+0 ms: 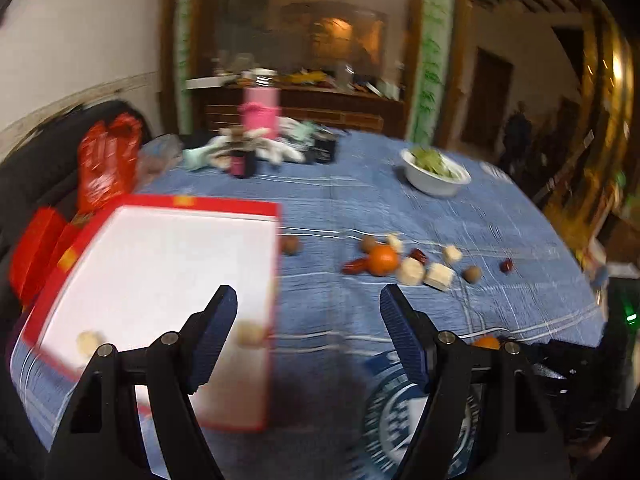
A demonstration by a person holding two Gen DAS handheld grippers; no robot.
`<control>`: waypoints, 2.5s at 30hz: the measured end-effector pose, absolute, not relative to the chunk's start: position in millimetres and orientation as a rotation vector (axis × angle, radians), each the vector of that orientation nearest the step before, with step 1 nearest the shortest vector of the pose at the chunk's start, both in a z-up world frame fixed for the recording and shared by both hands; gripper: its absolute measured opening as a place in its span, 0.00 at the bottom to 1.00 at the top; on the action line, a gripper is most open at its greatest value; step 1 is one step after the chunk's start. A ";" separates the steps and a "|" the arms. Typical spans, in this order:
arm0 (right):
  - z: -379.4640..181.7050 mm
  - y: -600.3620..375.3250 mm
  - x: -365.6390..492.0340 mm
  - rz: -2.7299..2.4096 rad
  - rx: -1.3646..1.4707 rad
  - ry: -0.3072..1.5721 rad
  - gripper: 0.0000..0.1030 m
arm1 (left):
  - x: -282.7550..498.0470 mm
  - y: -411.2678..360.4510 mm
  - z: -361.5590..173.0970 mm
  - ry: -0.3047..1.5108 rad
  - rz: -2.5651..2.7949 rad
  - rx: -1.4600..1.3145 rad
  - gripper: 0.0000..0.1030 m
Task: Organize fruits
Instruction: 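Grasp the mandarin orange with the right tool while the left tool grasps a tan block, then carry the orange into the red tray while the left tool releases the block there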
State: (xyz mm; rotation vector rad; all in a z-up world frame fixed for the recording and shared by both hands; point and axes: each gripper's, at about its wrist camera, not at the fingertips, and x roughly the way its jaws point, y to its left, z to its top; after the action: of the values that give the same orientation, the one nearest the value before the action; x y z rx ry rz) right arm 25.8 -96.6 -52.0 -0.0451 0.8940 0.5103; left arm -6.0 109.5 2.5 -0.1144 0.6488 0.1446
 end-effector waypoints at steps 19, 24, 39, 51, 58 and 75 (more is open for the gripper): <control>-38.1 -199.2 57.2 0.404 0.336 0.747 0.34 | 121.1 -14.6 -56.0 0.852 -0.135 0.149 0.56; -37.8 -197.0 55.9 0.424 0.342 0.743 0.34 | 113.6 -18.3 -55.8 0.822 -0.132 0.202 0.27; -40.3 -185.2 51.5 0.391 0.245 0.728 0.34 | 28.8 25.5 -24.4 0.741 -0.098 0.026 0.27; -26.0 -163.3 27.5 0.341 0.129 0.690 0.34 | 12.6 47.1 -29.0 0.712 0.009 -0.076 0.27; -22.7 -143.3 12.4 0.321 0.063 0.666 0.34 | 24.1 57.9 -36.9 0.721 0.106 -0.106 0.27; -18.4 -123.2 4.3 0.266 0.005 0.620 0.34 | 17.7 61.4 -32.2 0.667 0.166 -0.089 0.27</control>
State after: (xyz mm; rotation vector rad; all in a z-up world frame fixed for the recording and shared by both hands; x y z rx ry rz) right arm 4.3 -123.2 -18.4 0.0054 0.6204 0.2657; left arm 17.7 61.4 -32.2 -0.0888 0.6670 0.1656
